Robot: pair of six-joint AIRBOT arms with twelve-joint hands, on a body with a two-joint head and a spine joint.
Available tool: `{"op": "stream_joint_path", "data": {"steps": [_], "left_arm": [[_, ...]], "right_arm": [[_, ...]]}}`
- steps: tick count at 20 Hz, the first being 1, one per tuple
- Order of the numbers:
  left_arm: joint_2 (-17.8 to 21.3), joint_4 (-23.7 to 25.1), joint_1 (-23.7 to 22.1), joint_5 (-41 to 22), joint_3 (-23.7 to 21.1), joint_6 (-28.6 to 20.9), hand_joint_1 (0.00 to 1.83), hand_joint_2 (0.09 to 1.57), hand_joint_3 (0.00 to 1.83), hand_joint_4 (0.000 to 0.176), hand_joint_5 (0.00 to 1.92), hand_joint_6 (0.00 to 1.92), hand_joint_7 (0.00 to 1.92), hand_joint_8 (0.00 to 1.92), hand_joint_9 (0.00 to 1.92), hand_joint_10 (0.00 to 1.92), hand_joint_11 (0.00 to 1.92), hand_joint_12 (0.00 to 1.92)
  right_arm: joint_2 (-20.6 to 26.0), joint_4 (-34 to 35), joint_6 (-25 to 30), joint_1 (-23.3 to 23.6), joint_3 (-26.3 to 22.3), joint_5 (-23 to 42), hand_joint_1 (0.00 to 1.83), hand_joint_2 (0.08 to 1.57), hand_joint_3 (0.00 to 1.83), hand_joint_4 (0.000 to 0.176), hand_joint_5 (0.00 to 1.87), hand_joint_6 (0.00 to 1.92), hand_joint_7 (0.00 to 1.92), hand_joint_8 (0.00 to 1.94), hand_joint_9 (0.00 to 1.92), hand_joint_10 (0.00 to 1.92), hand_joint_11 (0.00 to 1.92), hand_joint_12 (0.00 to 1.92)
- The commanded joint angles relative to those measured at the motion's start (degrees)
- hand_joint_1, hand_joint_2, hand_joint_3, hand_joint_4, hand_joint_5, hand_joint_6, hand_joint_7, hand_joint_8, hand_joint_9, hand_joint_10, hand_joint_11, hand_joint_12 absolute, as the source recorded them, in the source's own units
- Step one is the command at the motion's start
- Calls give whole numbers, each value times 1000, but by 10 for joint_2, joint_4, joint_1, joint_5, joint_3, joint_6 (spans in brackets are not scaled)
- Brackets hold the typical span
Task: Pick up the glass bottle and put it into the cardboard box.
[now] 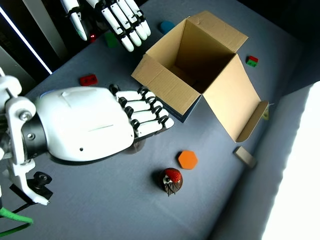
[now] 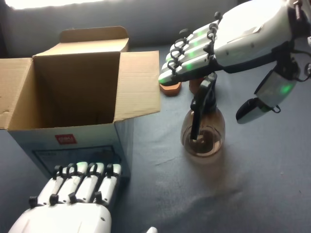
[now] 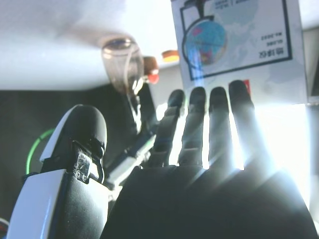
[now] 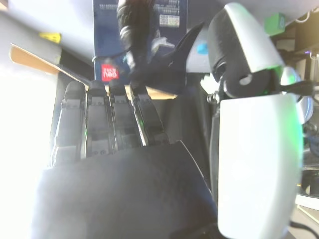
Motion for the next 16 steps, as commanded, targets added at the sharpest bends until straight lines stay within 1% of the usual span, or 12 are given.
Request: {"op": "stream_joint_path", "data": {"steps": [1, 2, 3, 6, 9, 12, 16], "left_arm": [[-3, 52, -1, -37, 3, -1, 21, 1327, 1, 0, 49, 2, 44, 1, 17, 3, 0, 201], [-3, 52, -1, -37, 3, -1, 17, 1328, 1, 0, 63, 6, 59, 4, 41, 10, 0, 307], [-3, 53, -1, -37, 4, -1, 16, 1327, 0, 0, 67, 6, 63, 3, 47, 9, 0, 312], [-3, 53, 1, -37, 2, -1, 35, 1324, 0, 0, 70, 4, 64, 1, 31, 1, 0, 266], [-3, 53, 2, -37, 2, -1, 32, 1325, 0, 0, 63, 0, 56, 2, 32, 4, 0, 277], [-3, 53, 3, -37, 1, -1, 10, 1329, 1, 0, 50, 0, 50, 1, 11, 4, 0, 176], [-3, 53, 5, -37, -3, -3, 6, 1330, 1, 0, 49, 0, 45, 1, 16, 4, 0, 224]], "right_arm": [[2, 25, 4, 3, 0, -22, 841, 853, 281, 0, 0, 0, 0, 0, 0, 0, 0, 0], [1, 21, 6, 1, 0, -23, 842, 855, 283, 0, 0, 0, 0, 0, 0, 0, 0, 0], [1, 18, 6, -3, 0, -26, 843, 856, 285, 0, 0, 0, 0, 0, 0, 0, 0, 0], [3, 16, 6, -7, 0, -26, 851, 854, 291, 0, 0, 0, 0, 0, 0, 0, 0, 0], [6, 16, 7, -3, 0, -21, 850, 849, 292, 0, 0, 0, 0, 0, 0, 0, 0, 0], [5, 16, 9, -1, -2, -19, 847, 847, 295, 0, 0, 0, 0, 0, 0, 0, 0, 0], [4, 8, 12, -12, -2, -21, 846, 845, 298, 0, 0, 0, 0, 0, 0, 0, 0, 0]]}}
